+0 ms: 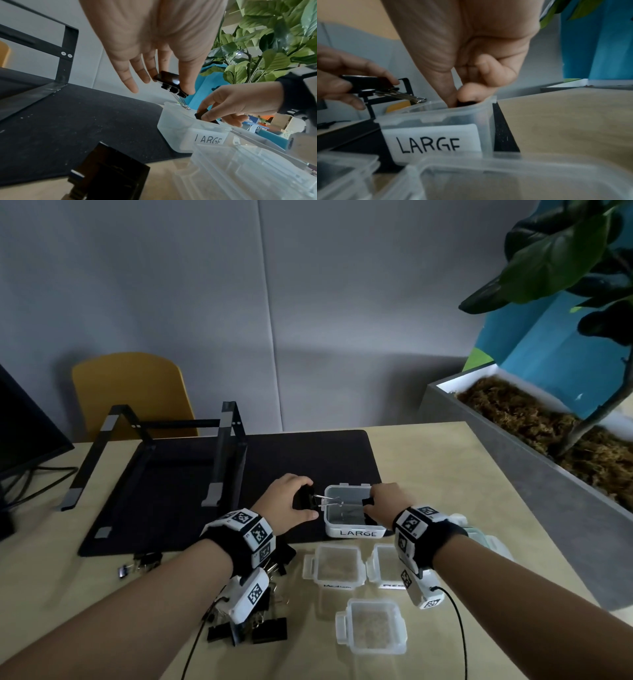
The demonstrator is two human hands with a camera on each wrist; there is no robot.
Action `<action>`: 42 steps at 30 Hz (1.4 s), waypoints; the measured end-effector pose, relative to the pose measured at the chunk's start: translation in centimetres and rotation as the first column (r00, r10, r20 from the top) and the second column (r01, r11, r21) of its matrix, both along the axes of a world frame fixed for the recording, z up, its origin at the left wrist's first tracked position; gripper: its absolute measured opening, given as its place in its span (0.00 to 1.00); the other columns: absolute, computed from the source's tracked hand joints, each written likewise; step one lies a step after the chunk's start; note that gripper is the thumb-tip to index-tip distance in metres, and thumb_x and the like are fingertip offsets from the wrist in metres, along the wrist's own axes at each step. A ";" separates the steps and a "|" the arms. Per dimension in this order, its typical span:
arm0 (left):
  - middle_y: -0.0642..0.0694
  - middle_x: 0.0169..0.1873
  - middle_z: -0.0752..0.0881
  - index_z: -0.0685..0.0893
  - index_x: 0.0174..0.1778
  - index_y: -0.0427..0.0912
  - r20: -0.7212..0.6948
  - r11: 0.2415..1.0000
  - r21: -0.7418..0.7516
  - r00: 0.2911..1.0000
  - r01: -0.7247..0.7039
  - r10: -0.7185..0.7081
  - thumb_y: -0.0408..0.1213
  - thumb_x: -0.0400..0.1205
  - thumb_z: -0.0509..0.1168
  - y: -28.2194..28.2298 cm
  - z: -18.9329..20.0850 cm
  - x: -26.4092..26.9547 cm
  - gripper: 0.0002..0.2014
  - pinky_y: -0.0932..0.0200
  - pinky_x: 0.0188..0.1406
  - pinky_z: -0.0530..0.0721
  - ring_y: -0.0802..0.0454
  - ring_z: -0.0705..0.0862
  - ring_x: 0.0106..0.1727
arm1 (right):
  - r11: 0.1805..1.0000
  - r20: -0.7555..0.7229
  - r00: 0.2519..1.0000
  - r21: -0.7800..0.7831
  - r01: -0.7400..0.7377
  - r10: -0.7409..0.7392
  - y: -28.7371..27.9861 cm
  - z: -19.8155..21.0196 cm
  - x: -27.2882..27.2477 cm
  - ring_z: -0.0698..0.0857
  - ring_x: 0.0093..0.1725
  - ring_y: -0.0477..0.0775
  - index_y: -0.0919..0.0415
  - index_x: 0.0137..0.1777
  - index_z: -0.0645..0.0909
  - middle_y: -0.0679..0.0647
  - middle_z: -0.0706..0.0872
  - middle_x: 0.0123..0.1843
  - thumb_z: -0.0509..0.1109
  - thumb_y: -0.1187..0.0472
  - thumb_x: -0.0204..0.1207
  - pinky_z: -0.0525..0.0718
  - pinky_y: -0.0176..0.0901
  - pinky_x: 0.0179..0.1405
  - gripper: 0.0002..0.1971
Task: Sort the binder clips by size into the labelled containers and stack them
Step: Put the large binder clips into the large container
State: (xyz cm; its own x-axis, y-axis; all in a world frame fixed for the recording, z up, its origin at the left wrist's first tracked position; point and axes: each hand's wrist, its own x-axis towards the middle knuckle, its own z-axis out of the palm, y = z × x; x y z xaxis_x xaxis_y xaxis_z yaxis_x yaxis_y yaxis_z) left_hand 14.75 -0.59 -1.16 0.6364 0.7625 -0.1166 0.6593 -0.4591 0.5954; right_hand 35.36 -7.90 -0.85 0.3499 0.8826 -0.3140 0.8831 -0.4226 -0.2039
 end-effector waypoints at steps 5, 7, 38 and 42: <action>0.50 0.69 0.73 0.71 0.73 0.48 0.014 1.000 -0.007 1.000 0.009 -0.009 0.43 0.75 0.72 0.1 0.0 0.9 0.30 0.54 0.70 0.75 0.53 0.72 0.70 | 0.991 0.109 0.987 -0.080 -0.106 0.114 0.2 -0.7 -0.1 0.85 0.56 0.62 0.62 0.61 0.80 0.60 0.85 0.59 0.62 0.58 0.78 0.82 0.47 0.49 0.15; 0.50 0.68 0.74 0.72 0.73 0.49 0.018 1.000 -0.002 1.000 0.023 -0.023 0.42 0.76 0.72 0.3 0.2 1.1 0.29 0.55 0.70 0.74 0.53 0.73 0.69 | 0.990 0.101 0.987 -0.077 -0.119 0.126 0.3 -0.6 0.1 0.86 0.55 0.62 0.62 0.59 0.80 0.60 0.85 0.57 0.62 0.59 0.77 0.82 0.46 0.47 0.14; 0.57 0.73 0.73 0.81 0.66 0.57 -0.404 0.933 0.093 0.869 0.349 -0.285 0.55 0.83 0.57 0.3 -1.7 4.6 0.19 0.47 0.78 0.55 0.51 0.59 0.79 | 0.998 -0.547 0.835 0.009 0.069 -0.052 -1.0 -0.8 5.1 0.88 0.37 0.51 0.50 0.77 0.68 0.56 0.82 0.61 0.66 0.64 0.79 0.89 0.41 0.48 0.27; 0.58 0.73 0.73 0.84 0.63 0.58 -0.426 0.930 0.126 0.865 0.346 -0.264 0.52 0.83 0.57 0.0 -2.0 4.7 0.16 0.49 0.77 0.55 0.51 0.58 0.79 | 0.992 -0.628 0.773 0.011 0.125 -0.090 -1.1 -1.0 5.0 0.90 0.40 0.56 0.53 0.74 0.72 0.55 0.83 0.54 0.67 0.70 0.77 0.91 0.43 0.42 0.26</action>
